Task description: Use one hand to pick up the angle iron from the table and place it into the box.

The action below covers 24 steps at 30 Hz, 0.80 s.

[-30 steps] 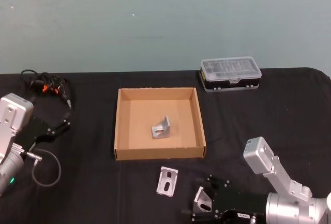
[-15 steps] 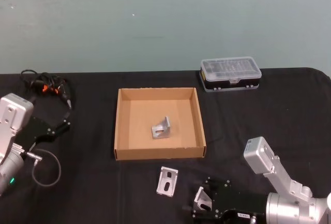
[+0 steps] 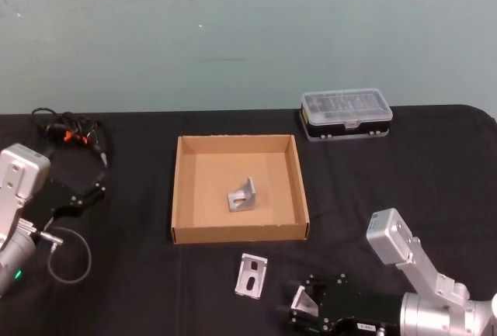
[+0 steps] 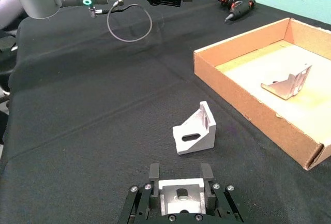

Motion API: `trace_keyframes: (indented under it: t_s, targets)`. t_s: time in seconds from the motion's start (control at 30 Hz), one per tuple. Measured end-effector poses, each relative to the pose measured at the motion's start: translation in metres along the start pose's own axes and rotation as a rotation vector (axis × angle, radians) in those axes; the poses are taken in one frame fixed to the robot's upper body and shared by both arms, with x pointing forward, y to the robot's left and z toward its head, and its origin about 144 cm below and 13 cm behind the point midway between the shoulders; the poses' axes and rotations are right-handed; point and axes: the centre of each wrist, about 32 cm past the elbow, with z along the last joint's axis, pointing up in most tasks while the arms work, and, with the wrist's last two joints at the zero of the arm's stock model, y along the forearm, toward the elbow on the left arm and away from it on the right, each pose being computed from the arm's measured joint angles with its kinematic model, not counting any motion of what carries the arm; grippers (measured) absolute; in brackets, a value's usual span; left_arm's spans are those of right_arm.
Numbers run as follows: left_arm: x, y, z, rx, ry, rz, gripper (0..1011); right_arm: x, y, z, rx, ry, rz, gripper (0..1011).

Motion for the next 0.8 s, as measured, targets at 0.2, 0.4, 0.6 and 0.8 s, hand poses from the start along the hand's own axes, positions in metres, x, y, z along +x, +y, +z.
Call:
trace_keyframes:
  t_s: [0.2,0.4,0.6,0.8]
  targets:
    - [0.0,0.0,0.0,0.0,0.0,0.0,1000,0.0,0.0,0.0,0.0,0.0,0.0,473]
    - [0.0,0.0,0.0,0.0,0.0,0.0,1000,0.001,0.0,0.001,0.006,-0.001,-0.003,473]
    - [0.0,0.0,0.0,0.0,0.0,0.0,1000,0.01,-0.002,0.007,0.076,-0.008,-0.044,473]
    - [0.0,0.0,0.0,0.0,0.0,0.0,1000,0.02,-0.001,0.014,0.156,-0.023,-0.084,473]
